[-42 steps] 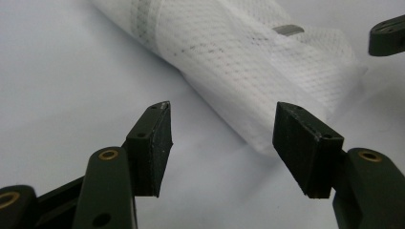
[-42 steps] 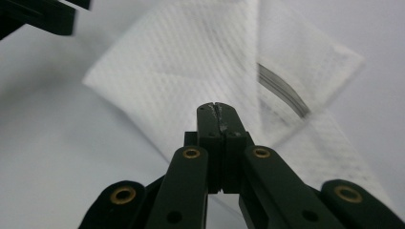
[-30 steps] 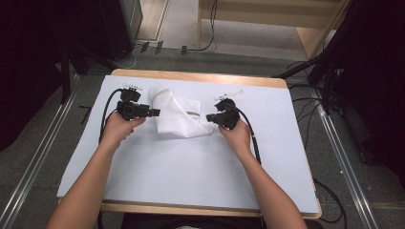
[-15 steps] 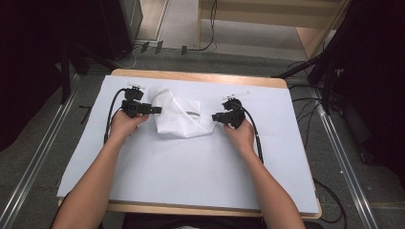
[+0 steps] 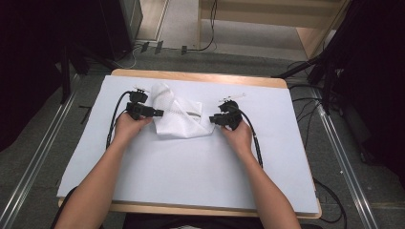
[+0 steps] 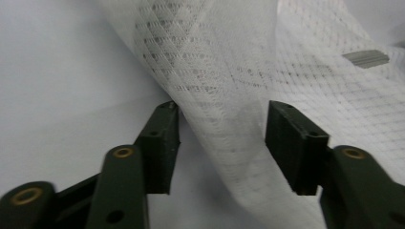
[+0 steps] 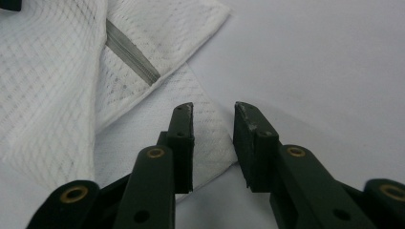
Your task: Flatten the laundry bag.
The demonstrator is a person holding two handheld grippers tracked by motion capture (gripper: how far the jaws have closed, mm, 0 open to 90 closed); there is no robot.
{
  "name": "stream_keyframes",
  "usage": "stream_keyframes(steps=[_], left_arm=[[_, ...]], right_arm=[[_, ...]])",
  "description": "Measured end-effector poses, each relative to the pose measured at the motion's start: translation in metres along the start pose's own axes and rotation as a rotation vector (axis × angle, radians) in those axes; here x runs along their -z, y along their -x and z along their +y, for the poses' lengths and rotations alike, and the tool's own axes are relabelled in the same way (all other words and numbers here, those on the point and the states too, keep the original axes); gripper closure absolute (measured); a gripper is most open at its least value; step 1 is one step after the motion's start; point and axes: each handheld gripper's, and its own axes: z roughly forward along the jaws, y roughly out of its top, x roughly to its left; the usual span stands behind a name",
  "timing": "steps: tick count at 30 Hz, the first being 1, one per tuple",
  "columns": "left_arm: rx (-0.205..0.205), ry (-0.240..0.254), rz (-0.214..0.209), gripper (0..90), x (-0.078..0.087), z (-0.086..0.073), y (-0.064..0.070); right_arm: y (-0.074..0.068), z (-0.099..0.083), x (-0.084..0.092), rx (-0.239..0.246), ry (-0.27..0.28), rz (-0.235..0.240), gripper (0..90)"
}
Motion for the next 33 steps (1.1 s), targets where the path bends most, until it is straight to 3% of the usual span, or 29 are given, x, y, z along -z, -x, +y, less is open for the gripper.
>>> stream_keyframes(steps=[2, 4, 7, 11, 15, 21, 24, 27, 29, 33], left_arm=[[-0.024, -0.003, 0.016, 54.5, -0.001, 0.000, 0.002], [-0.029, -0.007, 0.003, 62.7, -0.002, -0.001, 0.004], [-0.055, -0.004, 0.002, 75.5, 0.000, 0.000, 0.008], [-0.065, 0.051, -0.024, 88.3, 0.007, 0.001, 0.013], [-0.079, 0.095, -0.060, 90.0, 0.016, 0.003, 0.017], [-0.174, 0.186, -0.053, 90.0, 0.036, 0.006, 0.034], [-0.203, 0.228, -0.107, 90.0, 0.043, 0.004, 0.044], [-0.217, 0.241, -0.157, 90.0, 0.045, -0.001, 0.057], [-0.241, 0.241, -0.157, 90.0, 0.046, -0.004, 0.066], [-0.276, 0.251, -0.167, 90.0, 0.050, -0.007, 0.079]], right_arm=[[-0.004, -0.002, 0.000, 0.022, 0.003, -0.031, 77.8], [-0.006, -0.004, 0.000, 0.049, 0.014, -0.058, 82.1], [-0.006, -0.005, 0.001, 0.037, 0.008, -0.037, 88.6], [-0.006, -0.003, 0.001, 0.037, 0.000, -0.033, 90.0], [-0.004, -0.002, 0.001, 0.021, 0.003, -0.036, 90.0], [0.006, 0.001, 0.003, 0.003, -0.001, -0.101, 90.0], [0.013, 0.002, 0.004, -0.011, 0.001, -0.134, 90.0], [0.020, 0.004, 0.004, -0.041, 0.007, -0.134, 89.9], [0.024, 0.004, 0.005, -0.060, 0.015, -0.116, 86.5], [0.027, 0.003, 0.013, -0.068, 0.029, -0.129, 78.4]])
